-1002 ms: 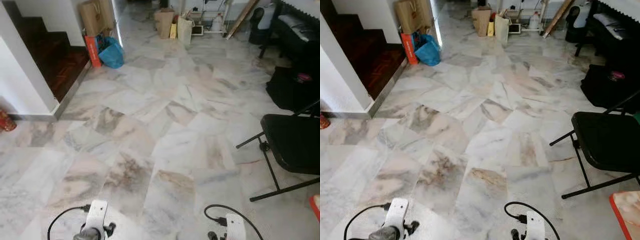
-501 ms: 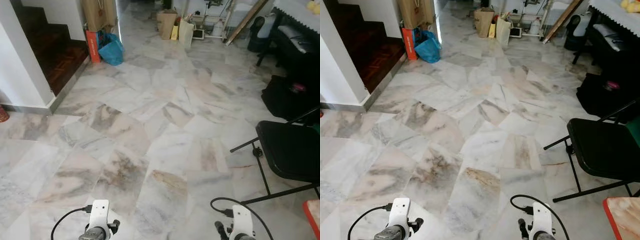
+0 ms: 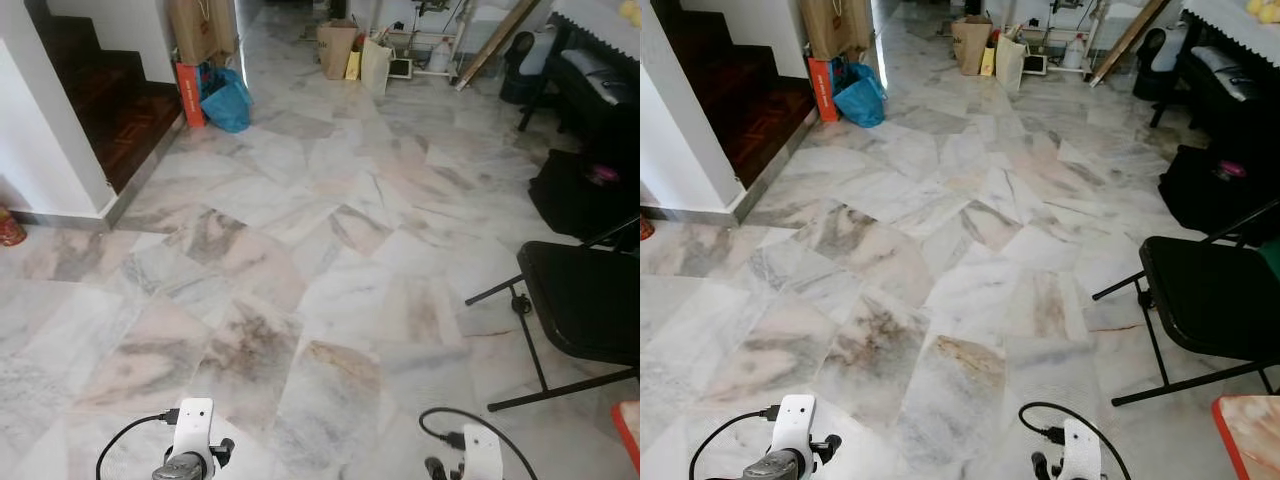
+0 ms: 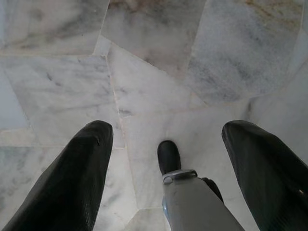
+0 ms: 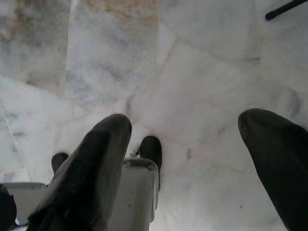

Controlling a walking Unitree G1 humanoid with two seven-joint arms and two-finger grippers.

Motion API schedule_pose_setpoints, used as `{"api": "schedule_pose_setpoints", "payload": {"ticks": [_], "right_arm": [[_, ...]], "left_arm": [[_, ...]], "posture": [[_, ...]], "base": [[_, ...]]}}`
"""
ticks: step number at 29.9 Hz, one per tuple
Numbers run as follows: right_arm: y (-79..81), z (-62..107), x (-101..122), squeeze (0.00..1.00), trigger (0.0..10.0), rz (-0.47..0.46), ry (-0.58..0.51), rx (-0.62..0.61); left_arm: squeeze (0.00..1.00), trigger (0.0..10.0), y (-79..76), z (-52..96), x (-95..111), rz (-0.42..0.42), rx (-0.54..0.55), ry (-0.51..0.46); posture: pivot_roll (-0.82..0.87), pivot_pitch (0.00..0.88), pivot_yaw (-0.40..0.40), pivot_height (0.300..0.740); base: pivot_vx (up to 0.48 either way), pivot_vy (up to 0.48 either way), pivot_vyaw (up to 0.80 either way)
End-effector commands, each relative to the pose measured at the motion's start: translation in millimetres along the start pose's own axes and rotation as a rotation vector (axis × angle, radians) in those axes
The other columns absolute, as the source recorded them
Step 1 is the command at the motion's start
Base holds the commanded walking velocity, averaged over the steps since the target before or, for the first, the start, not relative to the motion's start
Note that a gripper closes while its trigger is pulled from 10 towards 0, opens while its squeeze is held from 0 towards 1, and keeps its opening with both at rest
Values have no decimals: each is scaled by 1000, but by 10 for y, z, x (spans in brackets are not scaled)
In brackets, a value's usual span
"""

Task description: Hang hanger

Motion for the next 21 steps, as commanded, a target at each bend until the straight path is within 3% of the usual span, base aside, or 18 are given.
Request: {"api": "schedule_pose_setpoints", "payload": {"ticks": [1, 16, 21], "right_arm": [[-11, 0, 10, 0, 10000, -18, -7, -9], [32, 2, -6, 0, 10000, -19, -17, 4], [40, 3, -8, 0, 10000, -25, -21, 10]], "left_arm": [[0, 10000, 14, 6, -42, -23, -8, 19], [0, 10000, 20, 18, -102, -36, -22, 30], [0, 10000, 43, 17, -88, -43, -21, 28]], "posture": [[-27, 0, -18, 740], [-33, 0, -13, 740], [-39, 0, -3, 740]], "base": [[0, 0, 0], [0, 0, 0], [-268, 0, 0]]}}
Point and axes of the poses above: a point about 5 cm out from each wrist's last joint towards the gripper, its own z axis pointing back from the gripper into the wrist, its own x axis along the axis of the wrist's last joint, y = z × x, the point moved 1 cm from there along -z, pointing out of the wrist towards the gripper, and after that the axes turned 7 degrees about z, right-handed, at the moved point
